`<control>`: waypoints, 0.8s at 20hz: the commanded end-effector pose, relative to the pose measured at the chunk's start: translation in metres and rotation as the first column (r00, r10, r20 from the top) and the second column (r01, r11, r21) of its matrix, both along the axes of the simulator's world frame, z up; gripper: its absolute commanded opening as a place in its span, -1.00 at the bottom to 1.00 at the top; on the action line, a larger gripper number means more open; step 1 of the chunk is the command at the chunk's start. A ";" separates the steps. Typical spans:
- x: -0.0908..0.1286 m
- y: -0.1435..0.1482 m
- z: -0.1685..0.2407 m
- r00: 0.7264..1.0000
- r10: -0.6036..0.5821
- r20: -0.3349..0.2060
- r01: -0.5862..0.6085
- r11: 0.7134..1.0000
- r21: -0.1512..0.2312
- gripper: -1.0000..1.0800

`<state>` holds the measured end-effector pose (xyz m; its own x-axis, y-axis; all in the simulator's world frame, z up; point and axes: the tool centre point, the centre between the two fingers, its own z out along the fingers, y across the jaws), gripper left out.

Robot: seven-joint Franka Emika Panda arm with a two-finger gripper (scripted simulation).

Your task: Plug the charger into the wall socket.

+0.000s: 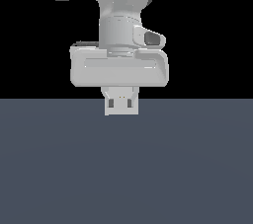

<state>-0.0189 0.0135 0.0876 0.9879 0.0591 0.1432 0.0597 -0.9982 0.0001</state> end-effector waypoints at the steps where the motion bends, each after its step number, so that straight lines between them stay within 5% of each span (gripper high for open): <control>1: 0.006 -0.004 0.004 0.999 0.034 0.000 -0.034 0.999 0.000 -1.00; 16: 0.022 -0.013 0.013 0.994 0.108 -0.002 -0.108 0.994 0.000 -1.00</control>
<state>0.0028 0.0006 0.0999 0.9763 0.1645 0.1407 0.1662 -0.9861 -0.0002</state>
